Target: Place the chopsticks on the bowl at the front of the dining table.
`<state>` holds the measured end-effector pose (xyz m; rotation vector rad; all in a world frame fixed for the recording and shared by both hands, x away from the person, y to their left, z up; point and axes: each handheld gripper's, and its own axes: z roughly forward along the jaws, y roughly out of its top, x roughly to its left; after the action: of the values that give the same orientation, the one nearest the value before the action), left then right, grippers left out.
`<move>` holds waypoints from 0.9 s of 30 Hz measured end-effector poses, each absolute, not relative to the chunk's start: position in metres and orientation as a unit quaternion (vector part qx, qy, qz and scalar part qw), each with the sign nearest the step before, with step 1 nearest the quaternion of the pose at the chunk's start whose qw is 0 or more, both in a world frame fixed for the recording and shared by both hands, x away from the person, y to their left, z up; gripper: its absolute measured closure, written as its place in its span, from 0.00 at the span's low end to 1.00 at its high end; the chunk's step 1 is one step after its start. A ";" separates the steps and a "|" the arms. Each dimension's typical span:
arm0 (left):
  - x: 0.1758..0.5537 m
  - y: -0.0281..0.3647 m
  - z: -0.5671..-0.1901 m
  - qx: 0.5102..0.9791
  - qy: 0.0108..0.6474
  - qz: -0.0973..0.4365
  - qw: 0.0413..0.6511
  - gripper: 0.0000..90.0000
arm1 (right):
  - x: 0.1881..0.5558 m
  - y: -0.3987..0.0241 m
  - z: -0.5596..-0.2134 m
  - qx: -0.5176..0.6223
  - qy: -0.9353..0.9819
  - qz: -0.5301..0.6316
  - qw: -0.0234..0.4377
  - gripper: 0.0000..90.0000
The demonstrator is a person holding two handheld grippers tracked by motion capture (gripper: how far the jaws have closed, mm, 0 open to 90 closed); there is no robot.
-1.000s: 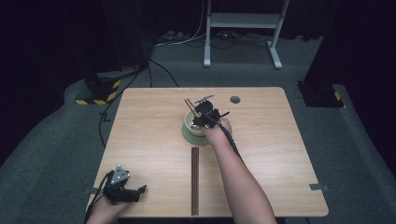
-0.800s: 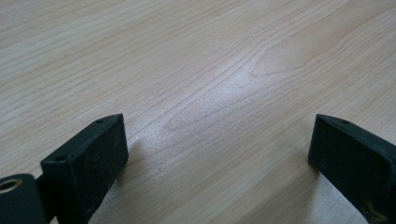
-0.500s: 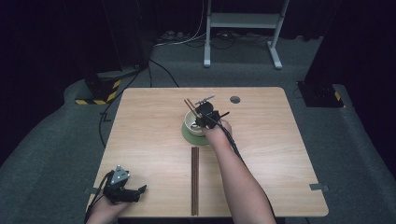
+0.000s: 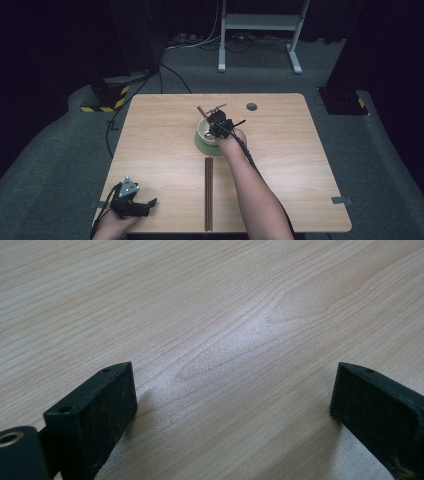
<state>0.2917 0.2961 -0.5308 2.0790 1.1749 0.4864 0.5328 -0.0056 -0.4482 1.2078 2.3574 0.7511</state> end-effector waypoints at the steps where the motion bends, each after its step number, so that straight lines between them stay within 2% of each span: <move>1: 0.292 0.296 -0.531 0.801 0.453 0.187 0.345 0.05 | 0.532 -0.005 -0.448 0.434 0.839 0.268 0.193 0.87; 23: 0.292 0.296 -0.531 0.799 0.455 0.187 0.346 0.06 | 0.532 -0.010 -0.449 0.440 0.833 0.273 0.192 0.87; 27: 0.292 0.296 -0.531 0.799 0.454 0.187 0.346 0.06 | 0.533 -0.011 -0.449 0.442 0.832 0.279 0.185 0.75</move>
<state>0.2916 0.2957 -0.5309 2.0746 1.1797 0.4857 0.5326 -0.0107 -0.4486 1.2442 2.3458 0.7856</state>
